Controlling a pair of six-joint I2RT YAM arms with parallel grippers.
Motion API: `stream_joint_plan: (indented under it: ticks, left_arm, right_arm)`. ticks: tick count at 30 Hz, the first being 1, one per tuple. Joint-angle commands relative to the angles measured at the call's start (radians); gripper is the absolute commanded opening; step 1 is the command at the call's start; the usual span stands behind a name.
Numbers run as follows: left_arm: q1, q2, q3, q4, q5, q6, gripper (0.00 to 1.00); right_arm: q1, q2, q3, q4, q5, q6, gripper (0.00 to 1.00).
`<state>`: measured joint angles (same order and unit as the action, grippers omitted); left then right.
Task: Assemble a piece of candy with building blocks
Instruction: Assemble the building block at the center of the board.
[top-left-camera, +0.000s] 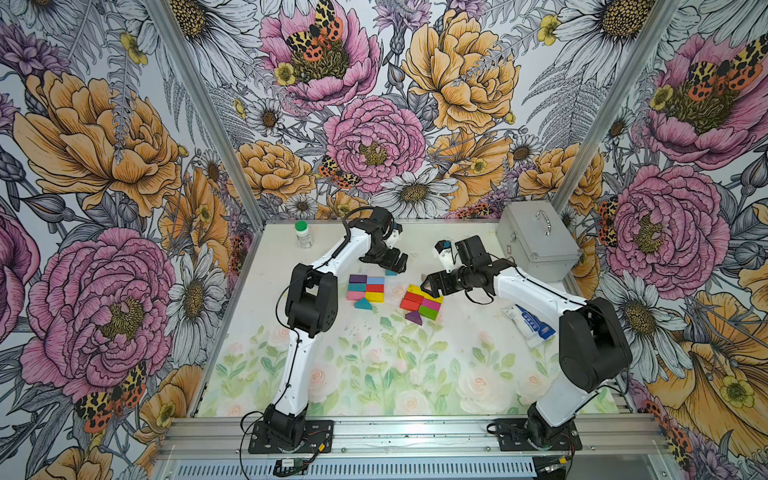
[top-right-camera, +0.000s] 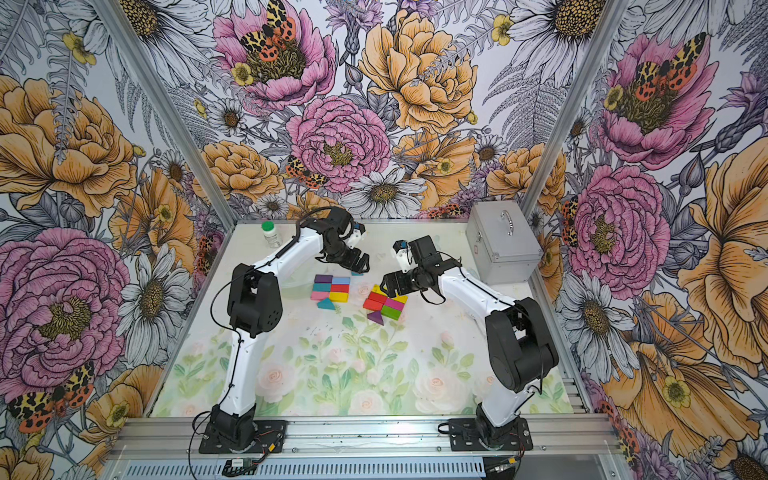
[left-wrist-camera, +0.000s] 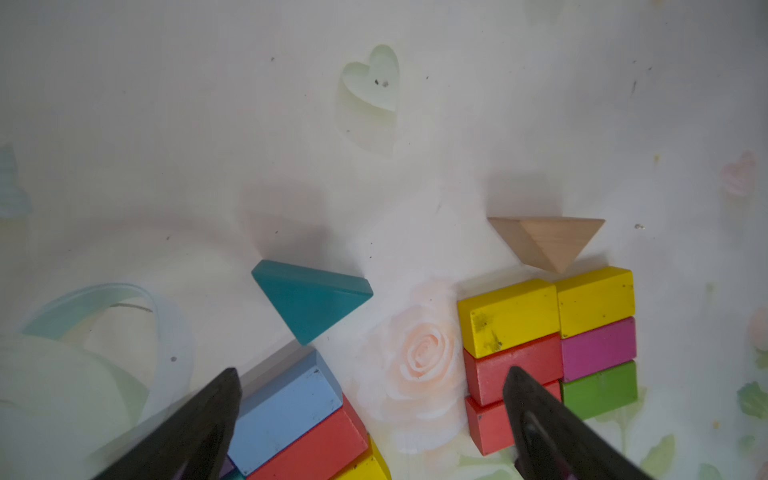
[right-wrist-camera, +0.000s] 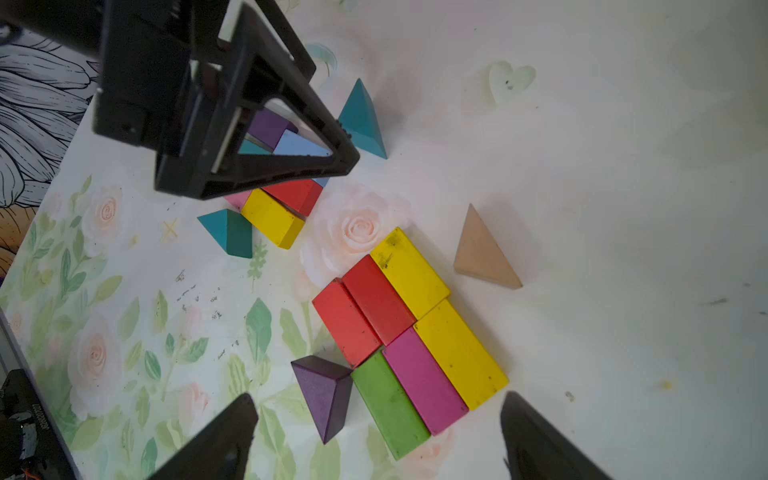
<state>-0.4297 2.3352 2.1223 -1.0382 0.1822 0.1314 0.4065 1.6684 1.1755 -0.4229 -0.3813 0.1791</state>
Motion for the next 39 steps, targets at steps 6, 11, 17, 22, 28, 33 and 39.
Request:
stream_joint_plan:
  ticks: [6,11,17,22,28,33,39]
  left_arm:
    - [-0.025,0.076,0.066,-0.088,-0.221,0.091,0.98]
    - [-0.03,0.108,0.105,-0.089,-0.222,0.096,0.98]
    - [-0.031,0.157,0.177,-0.089,-0.222,0.096,0.96]
    - [-0.037,0.206,0.233,-0.093,-0.203,0.095,0.95]
    - [-0.038,0.247,0.273,-0.1,-0.198,0.091,0.92]
    - [-0.029,0.259,0.288,-0.102,-0.192,0.078,0.89]
    - [-0.019,0.272,0.304,-0.1,-0.184,0.072,0.86]
  right_arm:
    - [0.02,-0.105,-0.159,0.255,-0.065,0.053,0.94]
    - [0.031,-0.091,-0.188,0.279,-0.074,0.056,0.94]
    - [0.035,-0.092,-0.196,0.341,-0.115,0.053,0.94]
    - [0.038,-0.107,-0.224,0.413,-0.146,0.073,0.94]
    - [0.038,-0.125,-0.231,0.442,-0.142,0.088,0.97]
    - [0.038,-0.119,-0.228,0.446,-0.144,0.092,0.97]
    - [0.04,-0.119,-0.228,0.452,-0.142,0.094,0.97]
